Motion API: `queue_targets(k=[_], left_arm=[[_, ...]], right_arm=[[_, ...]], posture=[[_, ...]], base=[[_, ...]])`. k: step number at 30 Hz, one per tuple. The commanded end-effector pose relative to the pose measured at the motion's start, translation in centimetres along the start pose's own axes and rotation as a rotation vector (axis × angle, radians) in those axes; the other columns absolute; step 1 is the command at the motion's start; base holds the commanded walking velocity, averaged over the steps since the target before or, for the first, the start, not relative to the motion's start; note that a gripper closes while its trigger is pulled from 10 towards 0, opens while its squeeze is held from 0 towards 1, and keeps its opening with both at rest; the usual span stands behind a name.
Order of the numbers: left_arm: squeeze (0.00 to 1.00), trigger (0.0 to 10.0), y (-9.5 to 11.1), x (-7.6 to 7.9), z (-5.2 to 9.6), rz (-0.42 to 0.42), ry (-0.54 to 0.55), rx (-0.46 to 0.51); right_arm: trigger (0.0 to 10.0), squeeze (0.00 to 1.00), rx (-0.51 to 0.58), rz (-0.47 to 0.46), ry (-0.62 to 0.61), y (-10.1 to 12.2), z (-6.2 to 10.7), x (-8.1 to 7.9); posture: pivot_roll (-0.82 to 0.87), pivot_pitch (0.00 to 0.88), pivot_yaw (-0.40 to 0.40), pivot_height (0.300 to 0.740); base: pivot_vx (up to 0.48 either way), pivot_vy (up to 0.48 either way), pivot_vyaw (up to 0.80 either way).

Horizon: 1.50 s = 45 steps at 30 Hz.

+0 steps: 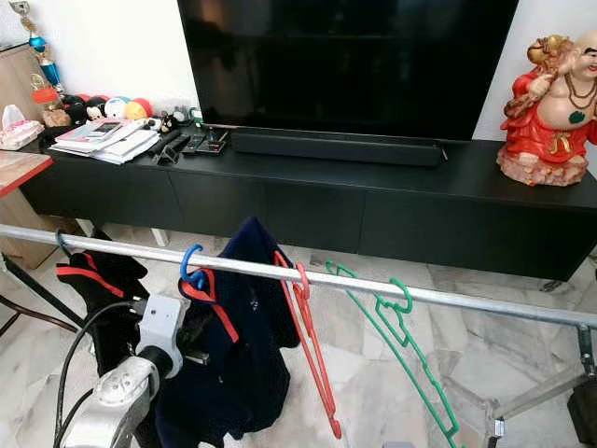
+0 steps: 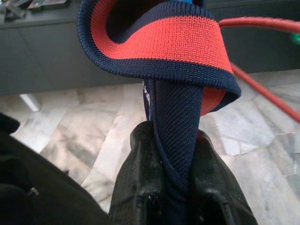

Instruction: Hang hanger

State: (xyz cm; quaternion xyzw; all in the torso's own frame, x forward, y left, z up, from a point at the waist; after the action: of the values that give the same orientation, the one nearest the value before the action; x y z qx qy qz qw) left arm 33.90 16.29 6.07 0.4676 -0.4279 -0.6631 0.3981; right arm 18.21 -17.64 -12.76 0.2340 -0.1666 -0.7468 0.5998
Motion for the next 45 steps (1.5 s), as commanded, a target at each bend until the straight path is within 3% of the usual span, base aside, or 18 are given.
queue_targets(k=[1, 13, 34, 35, 36, 45], left_arm=[[0.00, 10.0, 0.2, -0.5, -0.4, -0.014, 0.023, -0.015], [0.00, 10.0, -0.7, -0.7, -1.6, 0.053, 0.064, -0.104], [0.00, 10.0, -3.3, 1.6, -1.4, 0.027, -0.004, -0.223], [0.84, 10.0, -3.2, 1.6, -1.4, 0.035, 0.003, -0.208], [1.00, 10.0, -3.1, 1.6, -1.3, 0.044, 0.010, -0.196], [1.00, 10.0, -2.3, 1.0, 0.0, 0.091, 0.064, -0.102]], right_arm=[[10.0, 0.00, 0.000, 0.003, 0.000, -0.1, 0.0, -0.1], [10.0, 0.00, -0.001, 0.001, 0.000, -0.1, 0.0, -0.2], [10.0, 0.00, -0.006, -0.006, 0.003, -0.5, 0.0, -0.4], [10.0, 0.00, -0.005, -0.009, 0.003, -0.5, 0.0, -0.5], [10.0, 0.00, -0.005, -0.012, 0.003, -0.5, 0.0, -0.5], [10.0, 0.00, -0.002, -0.015, 0.005, -0.3, 0.0, -0.5]], posture=[[-0.04, 0.029, 0.027, 0.740], [-0.04, 0.022, 0.031, 0.740], [-0.04, 0.001, 0.050, 0.740], [-0.04, 0.010, 0.050, 0.740], [-0.04, 0.011, 0.050, 0.740], [-0.03, 0.020, 0.047, 0.740]], base=[[0.000, 0.000, 0.00], [0.000, 0.000, 0.00], [0.000, 0.000, 0.00], [0.000, 0.000, 0.00], [0.000, 0.000, 0.00], [0.000, 0.000, 0.00]])
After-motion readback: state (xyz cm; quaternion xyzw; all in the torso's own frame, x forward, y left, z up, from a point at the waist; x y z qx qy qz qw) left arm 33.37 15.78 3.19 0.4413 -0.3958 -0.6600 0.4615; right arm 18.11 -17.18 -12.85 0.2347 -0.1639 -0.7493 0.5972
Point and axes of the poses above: a point about 5 cm out from each wrist's last joint towards the gripper, its own z axis pointing back from the gripper into the wrist, its own y axis along the axis of the wrist's last joint, x = y × z, the point moved 4 cm from there along -z, pointing out of the wrist towards the gripper, and after that the axes turned 12 degrees about -z, right-handed, at the moved point
